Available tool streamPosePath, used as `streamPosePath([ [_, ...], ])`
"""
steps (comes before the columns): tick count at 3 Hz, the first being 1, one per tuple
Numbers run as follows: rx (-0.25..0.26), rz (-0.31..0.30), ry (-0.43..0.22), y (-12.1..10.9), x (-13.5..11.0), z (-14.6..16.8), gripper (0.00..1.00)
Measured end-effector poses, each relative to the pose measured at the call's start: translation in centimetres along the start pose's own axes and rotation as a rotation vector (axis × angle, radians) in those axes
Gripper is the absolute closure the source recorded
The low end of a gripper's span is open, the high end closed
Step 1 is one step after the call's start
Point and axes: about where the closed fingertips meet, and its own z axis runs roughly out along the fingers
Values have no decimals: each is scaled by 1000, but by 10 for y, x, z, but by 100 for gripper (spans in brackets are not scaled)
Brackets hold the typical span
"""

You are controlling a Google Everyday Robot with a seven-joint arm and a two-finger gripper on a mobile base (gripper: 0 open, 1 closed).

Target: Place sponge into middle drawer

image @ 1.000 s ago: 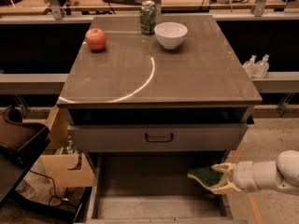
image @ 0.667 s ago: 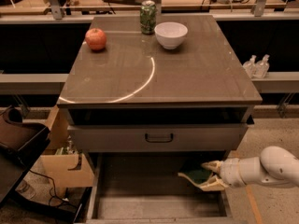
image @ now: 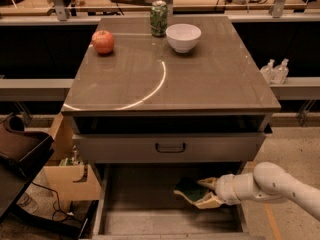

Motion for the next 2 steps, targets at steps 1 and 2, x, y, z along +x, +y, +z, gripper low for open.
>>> streamPosePath([
  [1,-3,4,48,4,-3,35,100],
  [2,-2,8,86,7,-7,64,100],
])
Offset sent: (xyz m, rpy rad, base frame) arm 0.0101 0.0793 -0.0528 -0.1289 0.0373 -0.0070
